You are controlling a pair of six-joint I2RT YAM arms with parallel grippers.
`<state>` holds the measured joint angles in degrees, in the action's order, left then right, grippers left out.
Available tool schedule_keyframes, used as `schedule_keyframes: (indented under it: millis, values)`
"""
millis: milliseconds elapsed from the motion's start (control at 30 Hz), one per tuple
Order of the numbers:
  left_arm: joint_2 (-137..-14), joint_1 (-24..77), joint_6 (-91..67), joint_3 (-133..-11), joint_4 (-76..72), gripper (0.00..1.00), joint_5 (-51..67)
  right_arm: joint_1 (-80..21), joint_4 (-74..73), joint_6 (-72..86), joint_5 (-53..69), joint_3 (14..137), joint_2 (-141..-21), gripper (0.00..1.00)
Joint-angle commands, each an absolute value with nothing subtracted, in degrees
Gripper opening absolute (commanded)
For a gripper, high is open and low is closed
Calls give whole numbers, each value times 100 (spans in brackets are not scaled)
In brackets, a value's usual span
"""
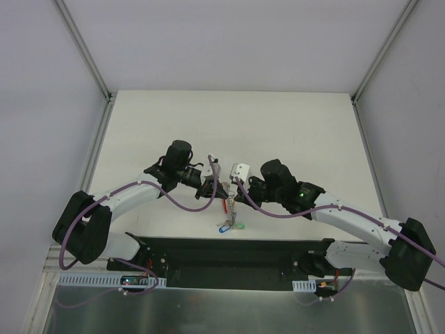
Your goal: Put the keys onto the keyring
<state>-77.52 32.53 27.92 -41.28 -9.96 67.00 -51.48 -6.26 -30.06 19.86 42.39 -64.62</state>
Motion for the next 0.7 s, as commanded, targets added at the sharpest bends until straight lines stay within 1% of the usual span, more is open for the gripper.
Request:
schedule_keyframes:
  millis: [0, 667]
  values:
    - [-7629, 3243, 2918, -4140, -1020, 0, 7004, -5150, -448, -2997, 2153, 4271, -6337, 1]
    - [-7910, 3428, 2953, -4359, -888, 0, 7391, -5142, -299, -3059, 2355, 4166, -6179, 1]
